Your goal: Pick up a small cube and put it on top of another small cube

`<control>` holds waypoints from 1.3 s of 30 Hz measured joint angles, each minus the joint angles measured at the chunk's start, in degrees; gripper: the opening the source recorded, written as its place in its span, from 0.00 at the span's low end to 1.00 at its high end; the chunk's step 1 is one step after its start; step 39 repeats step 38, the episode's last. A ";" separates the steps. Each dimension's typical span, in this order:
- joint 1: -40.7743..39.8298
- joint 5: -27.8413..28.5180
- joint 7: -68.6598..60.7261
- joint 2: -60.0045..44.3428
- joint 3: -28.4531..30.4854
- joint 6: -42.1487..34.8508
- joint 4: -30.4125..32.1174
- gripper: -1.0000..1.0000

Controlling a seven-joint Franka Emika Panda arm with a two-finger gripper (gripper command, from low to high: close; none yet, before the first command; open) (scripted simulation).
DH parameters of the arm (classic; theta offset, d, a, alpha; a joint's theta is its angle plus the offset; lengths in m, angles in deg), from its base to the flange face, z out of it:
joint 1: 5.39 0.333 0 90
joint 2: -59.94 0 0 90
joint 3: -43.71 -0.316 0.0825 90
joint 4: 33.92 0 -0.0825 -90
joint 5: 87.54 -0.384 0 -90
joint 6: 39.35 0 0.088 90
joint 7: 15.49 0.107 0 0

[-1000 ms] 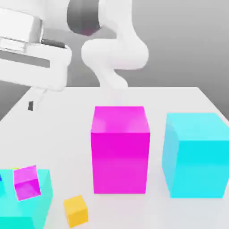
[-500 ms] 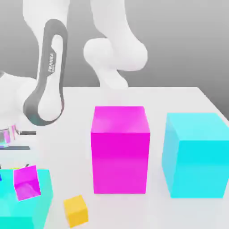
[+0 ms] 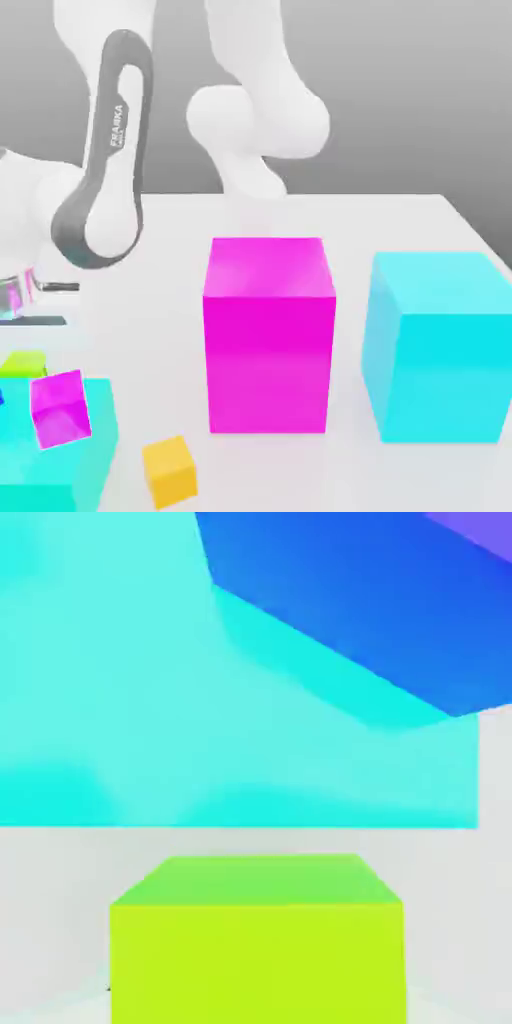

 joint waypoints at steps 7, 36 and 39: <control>1.15 11.57 -11.56 5.42 -0.03 -14.42 -8.30 0.00; 16.56 4.21 -64.95 -2.69 -12.81 6.18 0.97 1.00; 16.56 4.21 -64.95 -2.69 -12.81 6.18 0.97 1.00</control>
